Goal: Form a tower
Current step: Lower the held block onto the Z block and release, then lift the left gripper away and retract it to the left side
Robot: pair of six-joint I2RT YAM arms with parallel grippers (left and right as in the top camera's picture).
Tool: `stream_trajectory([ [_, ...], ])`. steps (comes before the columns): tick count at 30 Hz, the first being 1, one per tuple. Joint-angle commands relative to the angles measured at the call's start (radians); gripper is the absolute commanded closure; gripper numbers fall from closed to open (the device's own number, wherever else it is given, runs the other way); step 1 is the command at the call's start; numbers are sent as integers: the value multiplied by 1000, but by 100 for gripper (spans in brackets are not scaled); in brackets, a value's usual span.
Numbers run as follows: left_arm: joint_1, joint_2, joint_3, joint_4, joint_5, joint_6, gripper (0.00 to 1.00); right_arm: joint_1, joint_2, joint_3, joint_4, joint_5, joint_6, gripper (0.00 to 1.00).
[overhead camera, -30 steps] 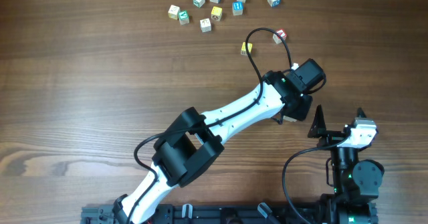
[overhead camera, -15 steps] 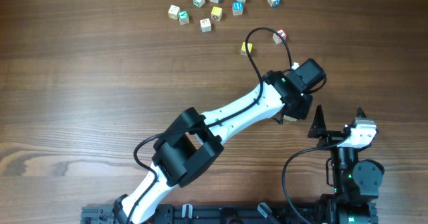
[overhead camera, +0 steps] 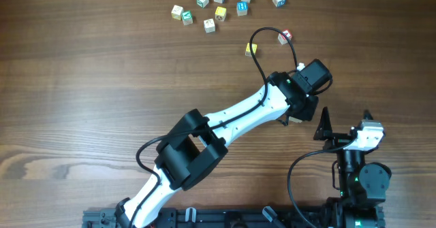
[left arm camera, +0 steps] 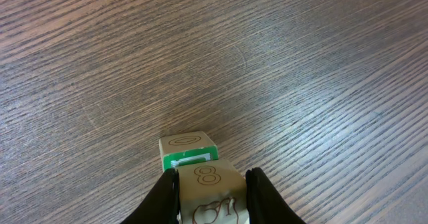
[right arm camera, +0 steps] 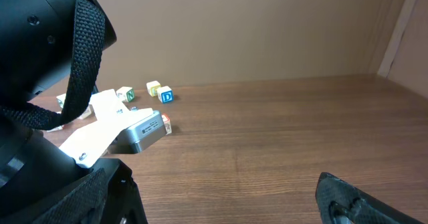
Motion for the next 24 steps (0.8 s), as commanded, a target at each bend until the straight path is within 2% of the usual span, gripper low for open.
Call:
stream_trajectory([
  [1,11,13,8,-13,-33,8,80,3,-4,-1,3,-13,-12,0],
  [16,11,9,25,-5,-75,35,79,3,-4,-1,3,-13,-12,0],
  [19,11,9,25,-5,-75,35,69,3,-4,-1,3,-13,-12,0],
  [20,11,9,25,-4,-75,35,61,3,-4,-1,3,-13,-11,1],
  [22,11,9,25,-4,-78,35,53,3,-4,-1,3,-13,-11,0],
  [24,11,9,25,-5,-94,35,47,3,-4,-1,3,-13,-12,0],
])
